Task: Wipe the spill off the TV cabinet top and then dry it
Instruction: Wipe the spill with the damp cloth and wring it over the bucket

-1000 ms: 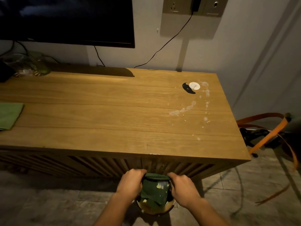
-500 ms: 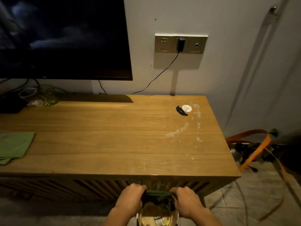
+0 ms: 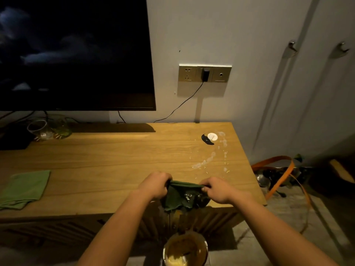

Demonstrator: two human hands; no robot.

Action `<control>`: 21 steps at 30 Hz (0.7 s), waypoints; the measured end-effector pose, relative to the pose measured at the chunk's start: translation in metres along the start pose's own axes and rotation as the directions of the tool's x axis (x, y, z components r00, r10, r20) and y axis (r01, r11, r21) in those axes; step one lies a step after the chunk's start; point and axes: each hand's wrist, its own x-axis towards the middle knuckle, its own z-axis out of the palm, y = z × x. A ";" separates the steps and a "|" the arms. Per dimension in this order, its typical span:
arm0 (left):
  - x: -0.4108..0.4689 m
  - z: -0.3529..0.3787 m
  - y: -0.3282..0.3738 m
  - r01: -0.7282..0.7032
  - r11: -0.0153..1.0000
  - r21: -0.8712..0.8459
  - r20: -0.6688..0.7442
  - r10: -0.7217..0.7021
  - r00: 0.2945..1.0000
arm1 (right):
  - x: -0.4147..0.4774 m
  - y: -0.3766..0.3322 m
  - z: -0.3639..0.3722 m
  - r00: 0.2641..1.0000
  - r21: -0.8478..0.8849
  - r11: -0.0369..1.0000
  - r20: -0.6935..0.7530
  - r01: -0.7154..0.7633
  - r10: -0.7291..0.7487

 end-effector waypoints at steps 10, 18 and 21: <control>0.043 -0.078 0.002 -0.094 0.995 -0.042 -0.122 0.088 0.989 | 0.010 -0.038 -0.078 0.988 -0.017 1.000 -0.153 -0.001 -0.001; 0.096 -0.110 0.010 -0.113 0.994 0.009 -0.179 0.113 0.977 | 0.046 -0.032 -0.129 0.975 -0.068 0.997 -0.216 0.032 -0.047; 0.126 -0.114 0.011 -0.083 0.997 0.001 -0.182 0.081 0.980 | 0.070 -0.024 -0.149 0.974 -0.076 0.996 -0.217 0.052 -0.067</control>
